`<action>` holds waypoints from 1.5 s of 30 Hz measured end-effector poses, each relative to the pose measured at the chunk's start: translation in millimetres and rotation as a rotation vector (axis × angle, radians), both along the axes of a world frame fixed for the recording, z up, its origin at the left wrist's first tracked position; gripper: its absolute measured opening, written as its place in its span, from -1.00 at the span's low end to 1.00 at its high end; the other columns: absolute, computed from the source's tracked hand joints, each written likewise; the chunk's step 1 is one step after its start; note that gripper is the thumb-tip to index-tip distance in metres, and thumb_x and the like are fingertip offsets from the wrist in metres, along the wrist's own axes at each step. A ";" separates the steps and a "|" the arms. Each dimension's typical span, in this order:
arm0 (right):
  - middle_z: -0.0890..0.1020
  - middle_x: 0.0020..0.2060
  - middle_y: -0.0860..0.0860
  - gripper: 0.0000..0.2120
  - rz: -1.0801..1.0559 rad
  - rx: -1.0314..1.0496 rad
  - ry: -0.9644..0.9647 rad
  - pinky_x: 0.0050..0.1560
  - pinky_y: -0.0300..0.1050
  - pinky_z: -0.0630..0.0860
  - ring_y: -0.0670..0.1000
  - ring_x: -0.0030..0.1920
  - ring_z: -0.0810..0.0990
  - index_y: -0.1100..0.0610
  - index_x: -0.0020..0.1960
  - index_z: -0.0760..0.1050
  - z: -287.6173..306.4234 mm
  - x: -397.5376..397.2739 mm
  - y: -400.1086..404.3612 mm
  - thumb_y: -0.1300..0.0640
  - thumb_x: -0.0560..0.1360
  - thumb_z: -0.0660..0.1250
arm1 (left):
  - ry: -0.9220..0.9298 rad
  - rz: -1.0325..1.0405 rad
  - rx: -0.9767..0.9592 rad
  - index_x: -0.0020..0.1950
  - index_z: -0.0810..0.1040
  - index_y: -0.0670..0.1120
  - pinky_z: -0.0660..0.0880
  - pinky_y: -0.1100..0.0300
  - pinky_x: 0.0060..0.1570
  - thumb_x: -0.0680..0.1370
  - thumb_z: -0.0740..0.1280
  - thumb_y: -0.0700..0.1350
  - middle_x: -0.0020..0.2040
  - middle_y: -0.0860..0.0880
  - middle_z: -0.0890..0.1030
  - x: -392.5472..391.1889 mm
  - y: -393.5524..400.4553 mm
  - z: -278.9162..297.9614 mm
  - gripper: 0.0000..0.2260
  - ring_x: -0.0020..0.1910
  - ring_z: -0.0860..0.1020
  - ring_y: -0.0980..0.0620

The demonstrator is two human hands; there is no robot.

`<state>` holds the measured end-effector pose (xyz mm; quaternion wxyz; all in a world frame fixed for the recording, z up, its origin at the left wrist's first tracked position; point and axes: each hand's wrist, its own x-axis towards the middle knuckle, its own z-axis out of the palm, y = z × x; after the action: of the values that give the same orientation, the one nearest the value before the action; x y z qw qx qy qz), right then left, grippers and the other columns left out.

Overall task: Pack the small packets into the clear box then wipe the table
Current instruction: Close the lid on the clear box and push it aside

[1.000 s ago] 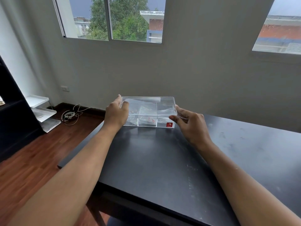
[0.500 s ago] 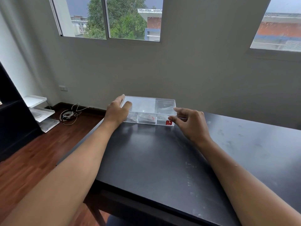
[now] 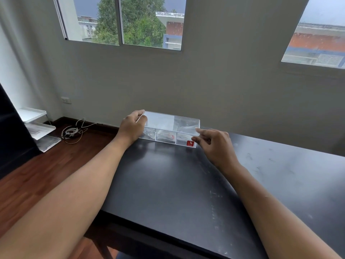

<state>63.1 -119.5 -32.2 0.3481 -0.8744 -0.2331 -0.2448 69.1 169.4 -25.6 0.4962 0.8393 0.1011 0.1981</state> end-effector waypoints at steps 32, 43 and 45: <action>0.77 0.03 0.07 -0.75 -0.046 -0.073 -0.028 0.02 -0.10 0.62 0.07 -0.13 0.74 0.24 0.13 0.72 11.9 -3.8 7.9 0.17 0.49 0.56 | -0.018 0.017 0.115 0.51 0.43 -0.06 0.26 0.21 0.38 0.67 0.13 -0.01 0.49 -0.04 0.47 -3.4 1.4 -7.8 -0.58 0.48 0.41 -0.04; 0.74 0.16 0.10 -0.72 -0.063 -0.052 0.089 0.17 -0.12 0.54 0.13 0.11 0.73 0.24 0.19 0.70 21.4 -20.9 22.0 0.16 0.51 0.53 | -0.041 0.166 0.122 0.53 0.32 -0.17 0.37 -0.03 0.33 0.67 0.17 -0.02 0.47 -0.24 0.43 -50.8 -28.9 -8.9 -0.55 0.40 0.45 -0.24; 0.70 0.25 0.11 -0.69 -0.046 -0.067 0.107 0.26 -0.06 0.54 0.12 0.18 0.70 0.23 0.25 0.67 22.2 -28.0 20.0 0.15 0.54 0.50 | -0.011 0.156 0.146 0.57 0.26 -0.15 0.35 -0.06 0.36 0.66 0.18 0.00 0.51 -0.24 0.37 -59.8 -31.9 -9.6 -0.51 0.44 0.41 -0.25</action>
<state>35.2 -99.5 -10.0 0.3250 -0.9024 -0.2020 -0.1979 9.3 137.5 -35.2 0.4173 0.8616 0.1488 0.2477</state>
